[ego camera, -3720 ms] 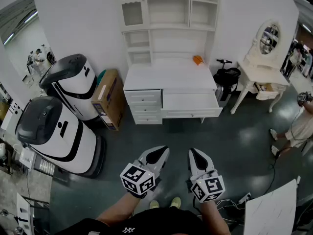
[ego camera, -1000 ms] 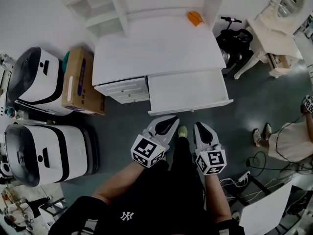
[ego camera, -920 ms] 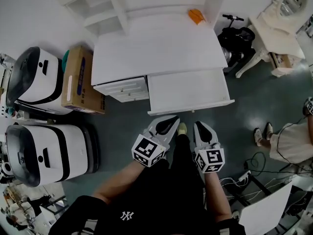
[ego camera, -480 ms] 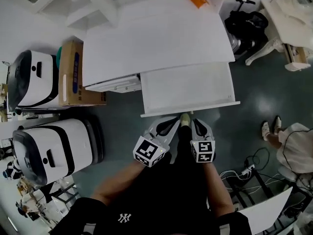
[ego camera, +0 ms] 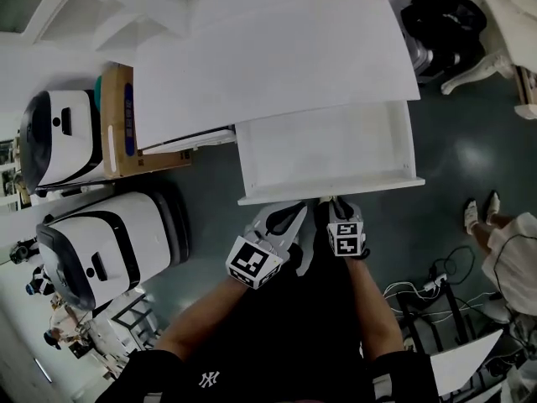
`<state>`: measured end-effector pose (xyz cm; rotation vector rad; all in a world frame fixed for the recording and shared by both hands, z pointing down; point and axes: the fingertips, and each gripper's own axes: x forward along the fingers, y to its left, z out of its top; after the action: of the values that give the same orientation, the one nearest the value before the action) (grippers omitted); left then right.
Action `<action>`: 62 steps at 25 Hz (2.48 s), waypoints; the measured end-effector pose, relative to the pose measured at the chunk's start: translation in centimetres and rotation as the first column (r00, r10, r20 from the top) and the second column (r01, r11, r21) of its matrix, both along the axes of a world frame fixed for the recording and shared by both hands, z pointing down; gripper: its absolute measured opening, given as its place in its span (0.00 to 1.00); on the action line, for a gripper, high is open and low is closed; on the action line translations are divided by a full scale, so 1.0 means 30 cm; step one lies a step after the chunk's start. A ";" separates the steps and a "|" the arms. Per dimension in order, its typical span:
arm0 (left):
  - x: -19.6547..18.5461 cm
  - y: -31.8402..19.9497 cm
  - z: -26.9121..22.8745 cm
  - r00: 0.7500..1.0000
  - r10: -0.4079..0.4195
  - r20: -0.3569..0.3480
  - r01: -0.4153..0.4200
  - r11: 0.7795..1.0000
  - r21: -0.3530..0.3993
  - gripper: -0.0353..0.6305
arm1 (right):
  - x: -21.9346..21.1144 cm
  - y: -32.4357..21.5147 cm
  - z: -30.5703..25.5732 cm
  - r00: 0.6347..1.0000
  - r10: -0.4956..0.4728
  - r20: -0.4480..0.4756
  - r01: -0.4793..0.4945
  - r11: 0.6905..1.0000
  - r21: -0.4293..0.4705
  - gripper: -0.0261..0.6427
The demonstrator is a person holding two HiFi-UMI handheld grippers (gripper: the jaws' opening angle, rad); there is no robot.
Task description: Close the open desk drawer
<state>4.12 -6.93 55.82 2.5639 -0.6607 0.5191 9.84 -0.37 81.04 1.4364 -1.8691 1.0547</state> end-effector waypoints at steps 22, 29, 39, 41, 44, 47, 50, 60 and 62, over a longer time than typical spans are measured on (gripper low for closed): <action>0.064 -0.152 0.197 0.997 -0.042 0.059 0.048 0.994 -0.099 0.05 | -0.015 -0.206 0.142 0.998 -0.049 0.027 0.051 0.995 -0.090 0.19; 0.054 -0.266 0.206 0.995 -0.082 0.063 0.087 0.993 -0.086 0.05 | 0.002 -0.355 0.141 0.999 -0.033 0.020 0.035 0.997 -0.072 0.19; 0.033 -0.373 0.226 0.991 -0.116 0.068 0.121 0.989 -0.079 0.05 | 0.018 -0.525 0.146 0.999 -0.041 0.006 0.041 0.997 -0.070 0.19; 0.034 -0.394 0.222 0.991 -0.121 0.065 0.126 0.989 -0.076 0.05 | 0.020 -0.566 0.142 0.999 -0.047 0.008 0.047 0.997 -0.059 0.19; 0.031 -0.426 0.218 0.989 -0.133 0.060 0.138 0.988 -0.072 0.05 | 0.028 -0.632 0.134 0.999 -0.050 0.001 0.050 0.998 -0.039 0.19; 0.021 -0.461 0.220 0.987 -0.154 0.056 0.158 0.985 -0.073 0.05 | 0.033 -0.689 0.132 0.999 -0.049 -0.009 0.049 0.998 -0.033 0.19; 0.020 -0.489 0.224 0.985 -0.163 0.054 0.167 0.983 -0.074 0.05 | 0.038 -0.737 0.136 0.999 -0.046 -0.011 0.046 0.999 -0.024 0.19; 0.000 -0.546 0.220 0.981 -0.188 0.056 0.192 0.978 -0.080 0.05 | 0.051 -0.819 0.128 0.998 -0.053 -0.026 0.053 0.999 -0.007 0.19; -0.006 -0.549 0.222 0.980 -0.191 0.056 0.195 0.977 -0.083 0.05 | 0.048 -0.829 0.128 0.998 -0.052 -0.026 0.052 0.999 -0.008 0.19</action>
<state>3.95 -23.39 62.49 2.3802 -0.8732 0.5329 11.29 -25.24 84.90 1.3837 -1.8716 1.0120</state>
